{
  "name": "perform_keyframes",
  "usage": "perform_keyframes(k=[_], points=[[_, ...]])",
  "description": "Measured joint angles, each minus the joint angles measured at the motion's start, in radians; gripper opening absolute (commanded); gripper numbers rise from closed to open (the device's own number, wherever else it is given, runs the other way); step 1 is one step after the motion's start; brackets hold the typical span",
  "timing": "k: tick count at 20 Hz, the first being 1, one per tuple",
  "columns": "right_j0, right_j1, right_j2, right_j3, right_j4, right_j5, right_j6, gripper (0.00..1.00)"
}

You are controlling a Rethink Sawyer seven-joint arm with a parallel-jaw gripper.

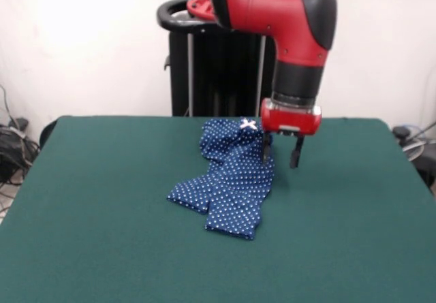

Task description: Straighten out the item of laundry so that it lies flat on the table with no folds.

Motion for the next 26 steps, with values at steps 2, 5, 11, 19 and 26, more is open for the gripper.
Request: perform_keyframes(k=[2, 5, 11, 19, 26], points=[[-0.002, 0.033, -0.003, -0.047, 0.008, 0.0, 0.0, 1.0], [-0.001, 0.059, -0.009, -0.085, 0.02, 0.001, 0.0, 1.0], [0.002, 0.118, -0.041, -0.199, 0.071, 0.053, 0.0, 1.0], [0.027, 0.155, -0.096, -0.345, 0.098, 0.266, 0.0, 1.0], [0.057, 0.177, -0.133, -0.436, 0.097, 0.432, 0.0, 1.0]])
